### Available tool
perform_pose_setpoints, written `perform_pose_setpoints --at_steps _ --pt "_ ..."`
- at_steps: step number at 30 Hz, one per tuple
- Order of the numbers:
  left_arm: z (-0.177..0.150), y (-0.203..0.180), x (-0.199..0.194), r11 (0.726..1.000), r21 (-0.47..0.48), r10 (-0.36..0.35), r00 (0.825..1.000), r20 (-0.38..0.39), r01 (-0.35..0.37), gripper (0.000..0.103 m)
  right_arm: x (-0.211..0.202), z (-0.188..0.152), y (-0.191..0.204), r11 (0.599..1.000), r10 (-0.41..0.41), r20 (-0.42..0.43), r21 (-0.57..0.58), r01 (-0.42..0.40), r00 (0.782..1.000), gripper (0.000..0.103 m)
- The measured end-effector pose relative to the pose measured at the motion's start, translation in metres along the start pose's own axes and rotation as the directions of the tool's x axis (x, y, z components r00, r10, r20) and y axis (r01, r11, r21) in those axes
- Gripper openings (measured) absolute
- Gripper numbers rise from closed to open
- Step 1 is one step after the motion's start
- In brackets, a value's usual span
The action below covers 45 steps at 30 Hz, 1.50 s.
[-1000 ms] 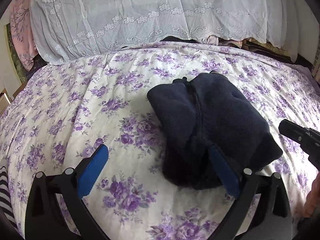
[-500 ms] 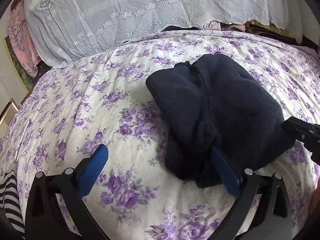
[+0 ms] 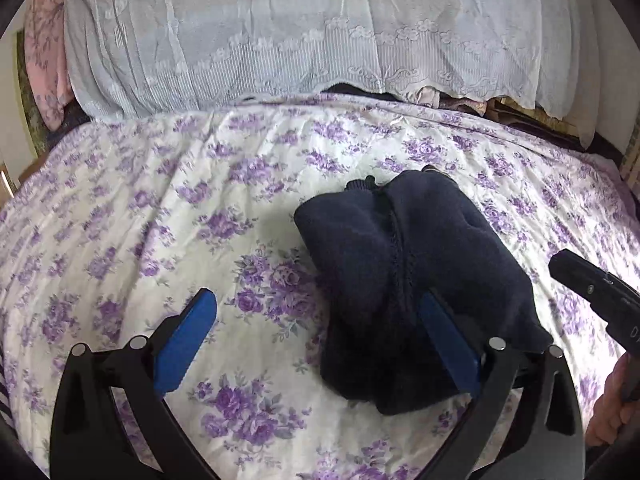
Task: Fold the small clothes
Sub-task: 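Grasp the navy cardigan bundle edge with the right gripper, then lift the navy bundle with the right gripper and carry it toward the towel stack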
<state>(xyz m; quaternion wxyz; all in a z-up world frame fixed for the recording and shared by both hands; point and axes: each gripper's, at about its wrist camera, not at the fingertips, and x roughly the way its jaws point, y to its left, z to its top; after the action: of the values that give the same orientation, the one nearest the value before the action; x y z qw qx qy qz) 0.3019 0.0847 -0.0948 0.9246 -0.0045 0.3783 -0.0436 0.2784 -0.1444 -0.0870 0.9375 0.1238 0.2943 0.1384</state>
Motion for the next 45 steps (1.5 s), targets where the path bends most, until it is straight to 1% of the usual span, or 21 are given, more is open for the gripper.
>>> perform_pose_setpoints --at_steps 3,4,5,6,7,10,13,16,17,20,23,24,25,28,32,34,37,39,40,43,45 --pt "-0.004 0.009 0.047 0.993 -0.072 -0.106 0.980 -0.171 0.095 0.099 0.025 0.010 0.005 1.000 -0.010 -0.046 -0.002 0.009 0.999 0.036" --pt "-0.006 0.010 0.052 0.991 -0.084 -0.121 0.977 -0.175 0.108 0.099 0.039 0.007 0.003 1.000 -0.018 -0.093 0.011 0.019 0.996 0.037" --pt "-0.005 0.009 0.050 0.991 -0.078 -0.119 0.979 -0.166 0.107 0.099 0.050 0.000 -0.002 0.999 -0.019 -0.125 0.031 0.023 0.992 0.039" --pt "-0.004 0.007 0.049 0.992 -0.066 -0.117 0.979 -0.168 0.107 0.099 0.050 -0.006 -0.007 0.999 -0.022 -0.098 0.037 0.025 0.995 0.048" --pt "-0.006 0.005 0.049 0.992 -0.060 -0.115 0.979 -0.170 0.107 0.099 0.050 -0.007 -0.010 0.999 -0.007 -0.099 0.046 0.011 0.995 0.050" --pt "-0.005 0.008 0.043 0.987 -0.071 -0.153 0.976 -0.157 0.143 0.098 0.042 -0.003 -0.029 0.987 0.060 -0.093 0.152 -0.045 0.994 0.052" --pt "-0.006 0.017 0.029 0.975 -0.119 -0.199 0.972 -0.121 0.185 0.098 0.033 -0.004 -0.037 0.985 0.037 -0.064 0.173 -0.026 0.997 0.051" --pt "0.002 0.022 0.013 0.963 -0.145 -0.234 0.971 -0.047 0.225 0.098 0.018 0.004 -0.036 0.979 0.060 0.005 0.195 -0.060 0.998 0.051" --pt "0.007 0.021 0.011 0.965 -0.137 -0.232 0.972 -0.034 0.225 0.098 0.016 0.007 -0.031 0.982 0.062 0.016 0.178 -0.064 0.998 0.051" --pt "0.017 0.016 0.027 0.984 -0.127 -0.134 0.990 -0.048 0.127 0.098 0.015 0.009 -0.016 0.993 0.050 0.044 0.109 -0.054 0.998 0.048" --pt "0.015 0.022 0.066 0.988 -0.143 -0.075 0.982 -0.171 0.051 0.099 0.033 -0.001 -0.001 0.999 0.041 -0.046 0.012 -0.041 0.998 0.044" --pt "0.014 0.024 0.073 0.986 -0.153 -0.087 0.979 -0.183 0.059 0.099 0.045 -0.008 0.003 1.000 0.023 -0.107 -0.018 -0.025 0.994 0.045" --pt "0.016 0.025 0.072 0.986 -0.157 -0.091 0.980 -0.176 0.063 0.099 0.047 -0.013 0.006 0.999 -0.011 -0.092 -0.052 0.006 0.996 0.047" --pt "0.017 0.024 0.065 0.986 -0.145 -0.101 0.981 -0.166 0.077 0.098 0.037 -0.007 0.003 1.000 0.016 -0.073 -0.022 -0.017 0.997 0.046" --pt "0.021 0.020 0.041 0.959 -0.170 -0.248 0.962 -0.111 0.227 0.098 0.012 0.005 0.004 0.999 0.051 0.031 -0.012 -0.051 0.998 0.046" --pt "0.021 0.014 0.041 0.949 -0.168 -0.286 0.952 -0.114 0.265 0.098 0.012 0.005 0.012 0.997 0.067 0.027 -0.049 -0.066 0.997 0.046" --pt "0.009 0.004 0.072 0.973 -0.130 -0.218 0.948 -0.234 0.191 0.098 0.045 -0.010 0.015 0.994 -0.005 -0.106 -0.107 -0.006 0.994 0.049" --pt "0.008 -0.006 0.069 0.986 -0.059 -0.166 0.964 -0.208 0.157 0.098 0.044 -0.012 0.011 0.995 0.003 -0.087 -0.096 -0.011 0.996 0.049" --pt "0.010 -0.008 0.064 0.986 -0.049 -0.168 0.965 -0.203 0.161 0.098 0.040 -0.008 0.008 0.997 0.017 -0.080 -0.071 -0.022 0.997 0.049" --pt "0.012 -0.002 0.046 0.951 -0.098 -0.305 0.941 -0.148 0.293 0.098 0.024 0.001 -0.007 0.999 0.051 -0.016 0.013 -0.051 0.999 0.059" --pt "0.013 0.005 0.040 0.922 -0.147 -0.376 0.919 -0.122 0.358 0.098 0.021 0.005 -0.023 0.995 0.065 -0.004 0.082 -0.064 0.998 0.059"
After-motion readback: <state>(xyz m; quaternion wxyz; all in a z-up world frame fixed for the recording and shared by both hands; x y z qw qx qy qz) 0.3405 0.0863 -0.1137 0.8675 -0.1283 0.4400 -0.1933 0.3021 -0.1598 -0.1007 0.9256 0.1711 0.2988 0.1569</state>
